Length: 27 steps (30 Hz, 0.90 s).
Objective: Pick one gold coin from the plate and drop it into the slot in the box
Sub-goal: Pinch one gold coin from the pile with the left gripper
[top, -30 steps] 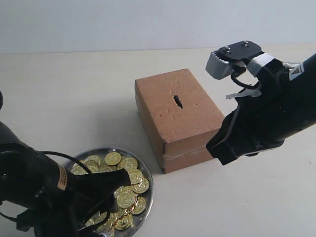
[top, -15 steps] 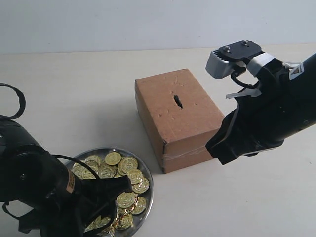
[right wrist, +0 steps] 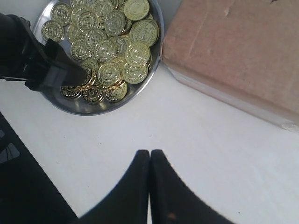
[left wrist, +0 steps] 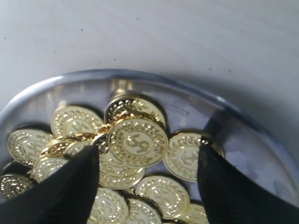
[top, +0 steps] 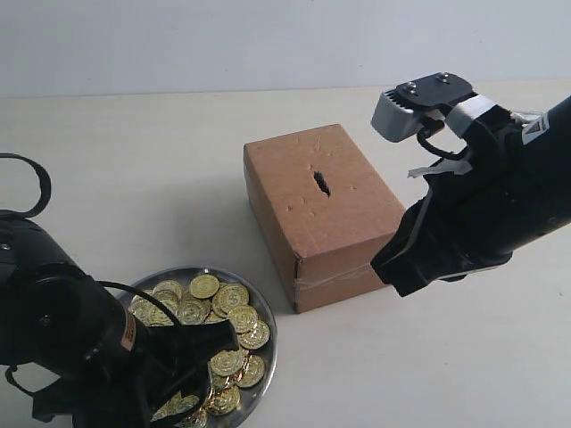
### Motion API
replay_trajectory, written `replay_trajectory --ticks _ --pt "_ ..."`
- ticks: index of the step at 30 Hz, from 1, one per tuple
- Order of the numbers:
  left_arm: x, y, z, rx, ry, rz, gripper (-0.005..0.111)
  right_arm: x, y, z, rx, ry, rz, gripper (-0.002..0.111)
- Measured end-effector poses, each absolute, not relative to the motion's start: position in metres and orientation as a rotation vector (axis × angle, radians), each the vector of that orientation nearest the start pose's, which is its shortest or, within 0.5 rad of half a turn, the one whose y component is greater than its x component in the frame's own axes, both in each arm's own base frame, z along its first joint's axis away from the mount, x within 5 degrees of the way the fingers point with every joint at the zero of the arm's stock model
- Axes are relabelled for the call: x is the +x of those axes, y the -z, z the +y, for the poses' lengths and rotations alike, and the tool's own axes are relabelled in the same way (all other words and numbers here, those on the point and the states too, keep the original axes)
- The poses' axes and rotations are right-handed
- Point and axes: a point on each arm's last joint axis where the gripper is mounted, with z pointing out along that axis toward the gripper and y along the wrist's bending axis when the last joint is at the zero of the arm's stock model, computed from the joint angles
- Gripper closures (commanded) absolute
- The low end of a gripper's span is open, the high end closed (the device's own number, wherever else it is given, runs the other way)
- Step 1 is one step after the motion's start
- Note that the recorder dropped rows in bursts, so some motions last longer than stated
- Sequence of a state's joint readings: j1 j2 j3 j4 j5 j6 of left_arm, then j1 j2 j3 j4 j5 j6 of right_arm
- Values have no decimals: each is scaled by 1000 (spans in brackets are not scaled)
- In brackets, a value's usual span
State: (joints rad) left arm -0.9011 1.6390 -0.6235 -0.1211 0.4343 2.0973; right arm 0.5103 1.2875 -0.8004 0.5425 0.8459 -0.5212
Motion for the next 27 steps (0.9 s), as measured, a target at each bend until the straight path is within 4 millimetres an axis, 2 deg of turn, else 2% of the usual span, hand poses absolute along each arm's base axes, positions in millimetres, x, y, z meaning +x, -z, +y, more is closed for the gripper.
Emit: replay_trajectory --ticks 10,15,20,27 --pt "151 -130 -199 -3327 115 -409 48 184 -250 143 -985 -645 2567 108" --pt "151 -129 -199 -3323 109 -409 58 184 -250 143 -985 -645 2567 108" --pt "152 -122 -199 -3299 84 -407 48 184 -250 143 -985 -645 2567 108" --pt "152 -122 -200 -3300 85 -407 52 184 -250 143 -985 -645 2567 108"
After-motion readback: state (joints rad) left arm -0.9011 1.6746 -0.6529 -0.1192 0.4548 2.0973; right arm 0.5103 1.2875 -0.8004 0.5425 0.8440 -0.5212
